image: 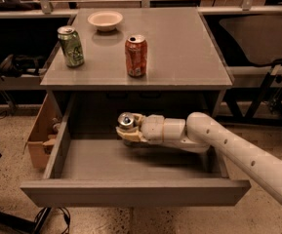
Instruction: Place redbull can into top drawer
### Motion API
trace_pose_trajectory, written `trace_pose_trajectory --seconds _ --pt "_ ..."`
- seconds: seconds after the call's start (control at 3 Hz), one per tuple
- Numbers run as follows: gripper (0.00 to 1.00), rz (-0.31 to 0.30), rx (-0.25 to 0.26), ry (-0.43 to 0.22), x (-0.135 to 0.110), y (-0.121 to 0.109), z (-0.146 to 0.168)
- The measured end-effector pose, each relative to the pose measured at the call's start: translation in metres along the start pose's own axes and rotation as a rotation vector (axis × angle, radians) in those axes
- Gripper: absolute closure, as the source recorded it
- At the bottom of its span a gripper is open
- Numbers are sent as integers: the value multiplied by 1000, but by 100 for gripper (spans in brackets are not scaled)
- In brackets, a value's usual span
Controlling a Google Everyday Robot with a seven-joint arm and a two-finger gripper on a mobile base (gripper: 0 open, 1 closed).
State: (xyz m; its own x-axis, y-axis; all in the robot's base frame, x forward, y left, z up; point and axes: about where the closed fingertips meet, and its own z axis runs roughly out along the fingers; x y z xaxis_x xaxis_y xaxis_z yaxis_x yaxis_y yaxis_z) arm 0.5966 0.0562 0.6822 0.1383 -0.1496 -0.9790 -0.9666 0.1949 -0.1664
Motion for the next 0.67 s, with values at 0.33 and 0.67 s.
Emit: trace_pose_trajectory --seconds 0.33,0.67 --pt "82 -1 1 0 1 0 1" --pt "59 -1 1 0 1 0 1"
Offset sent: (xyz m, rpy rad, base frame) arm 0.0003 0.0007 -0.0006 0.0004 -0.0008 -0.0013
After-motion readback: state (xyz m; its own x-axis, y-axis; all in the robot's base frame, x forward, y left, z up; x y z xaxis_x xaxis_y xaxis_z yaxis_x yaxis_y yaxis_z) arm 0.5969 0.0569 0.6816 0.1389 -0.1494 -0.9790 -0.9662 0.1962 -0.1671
